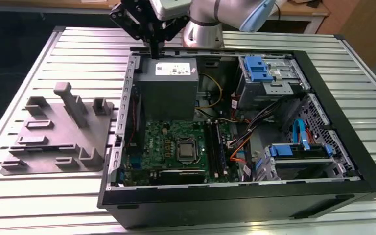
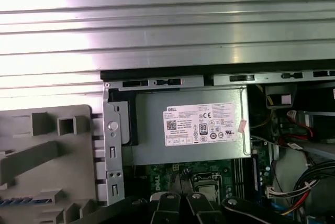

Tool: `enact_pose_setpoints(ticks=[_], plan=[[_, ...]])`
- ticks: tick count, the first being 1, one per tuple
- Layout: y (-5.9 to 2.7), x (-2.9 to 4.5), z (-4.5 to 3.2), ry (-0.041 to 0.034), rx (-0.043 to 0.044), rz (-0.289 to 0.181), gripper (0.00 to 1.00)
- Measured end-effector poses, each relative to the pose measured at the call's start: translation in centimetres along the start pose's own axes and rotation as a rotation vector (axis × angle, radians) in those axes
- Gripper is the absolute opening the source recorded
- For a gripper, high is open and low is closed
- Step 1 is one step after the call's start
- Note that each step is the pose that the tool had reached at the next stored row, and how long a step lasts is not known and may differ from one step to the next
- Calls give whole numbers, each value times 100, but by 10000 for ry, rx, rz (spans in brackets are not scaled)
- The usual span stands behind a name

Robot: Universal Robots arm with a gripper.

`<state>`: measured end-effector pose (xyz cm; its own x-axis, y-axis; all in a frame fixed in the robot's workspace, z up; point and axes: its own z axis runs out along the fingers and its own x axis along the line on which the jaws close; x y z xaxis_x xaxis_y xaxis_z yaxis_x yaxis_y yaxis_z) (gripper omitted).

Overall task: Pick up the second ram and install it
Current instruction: 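Reach for the second ram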

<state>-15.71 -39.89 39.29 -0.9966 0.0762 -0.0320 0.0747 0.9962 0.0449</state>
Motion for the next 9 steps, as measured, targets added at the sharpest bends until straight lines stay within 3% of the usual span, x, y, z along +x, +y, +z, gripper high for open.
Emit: enact_pose_setpoints(ticks=[9], plan=[[-19, 255, -3, -30, -2, -1, 10]])
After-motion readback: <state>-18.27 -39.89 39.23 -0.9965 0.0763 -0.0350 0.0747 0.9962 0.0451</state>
